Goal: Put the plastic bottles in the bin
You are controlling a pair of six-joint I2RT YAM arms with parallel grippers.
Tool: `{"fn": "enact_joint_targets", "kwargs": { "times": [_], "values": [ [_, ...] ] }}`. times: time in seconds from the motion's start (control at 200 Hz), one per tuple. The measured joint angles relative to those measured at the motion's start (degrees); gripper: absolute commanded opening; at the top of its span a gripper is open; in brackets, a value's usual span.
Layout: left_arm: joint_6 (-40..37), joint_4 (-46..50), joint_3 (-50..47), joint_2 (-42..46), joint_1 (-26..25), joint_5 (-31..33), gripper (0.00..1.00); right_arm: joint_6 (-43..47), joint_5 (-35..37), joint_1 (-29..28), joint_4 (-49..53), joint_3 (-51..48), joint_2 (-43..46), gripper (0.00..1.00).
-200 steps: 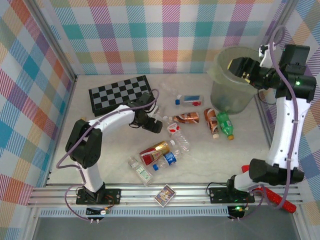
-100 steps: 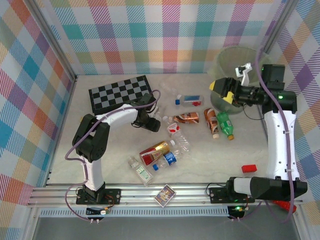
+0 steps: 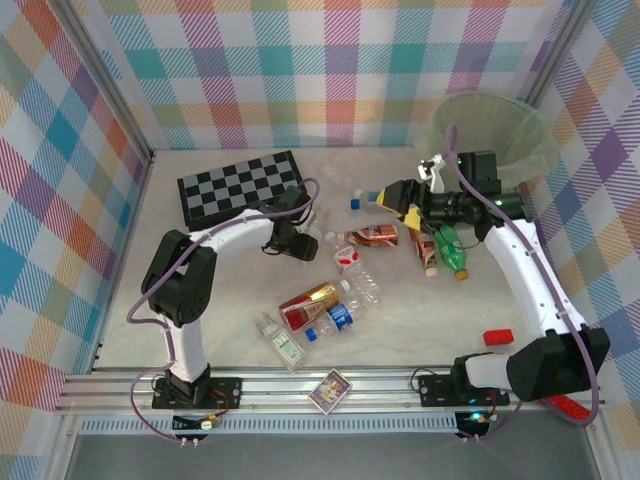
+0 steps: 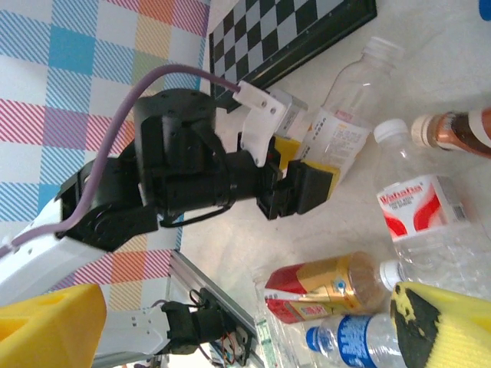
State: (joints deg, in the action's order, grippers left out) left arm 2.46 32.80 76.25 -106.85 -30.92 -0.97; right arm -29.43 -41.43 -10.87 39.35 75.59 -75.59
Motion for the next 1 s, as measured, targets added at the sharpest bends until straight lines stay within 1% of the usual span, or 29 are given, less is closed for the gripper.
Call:
{"fn": "enact_joint_targets", "kwargs": {
  "times": [0.08, 0.18, 0.33, 0.47, 0.645, 0.73, 0.865, 1.0],
  "values": [
    [0.9, 0.0, -0.1, 2.8, 0.0, -0.1, 0.56, -1.8, 0.5, -1.5, -3.8, -0.3, -1.8, 0.95],
    [2.6, -0.3, -0.1, 7.6, 0.1, -2.3, 0.57, -4.4, 0.6, -3.2, -8.3, -0.7, -4.9, 0.94],
    [5.9, -3.9, -0.2, 12.9, 0.2, -10.3, 0.57, -6.8, 0.9, -5.9, -14.1, -0.7, -11.1, 0.94],
    [9.0, -8.6, -1.5, 13.9, -0.3, -17.2, 0.58, -7.9, 0.9, -7.2, -18.1, -0.6, -16.5, 0.92],
    [10.0, -9.6, -2.4, 13.6, -2.1, -21.1, 0.58, -7.8, 1.0, -7.7, -20.8, 1.1, -22.4, 0.88],
    [10.0, -9.7, -2.4, 13.6, -2.6, -22.3, 0.58, -7.4, 1.4, -7.7, -21.2, 2.4, -24.5, 0.83],
    [10.0, -10.0, -2.4, 13.4, -2.8, -23.3, 0.58, -7.1, 1.3, -7.8, -21.9, 3.7, -25.3, 0.67],
    [10.0, -10.6, -2.4, 13.3, -2.9, -23.4, 0.6, -7.3, 1.4, -7.8, -22.4, 3.9, -25.3, 0.57]
  ]
}}
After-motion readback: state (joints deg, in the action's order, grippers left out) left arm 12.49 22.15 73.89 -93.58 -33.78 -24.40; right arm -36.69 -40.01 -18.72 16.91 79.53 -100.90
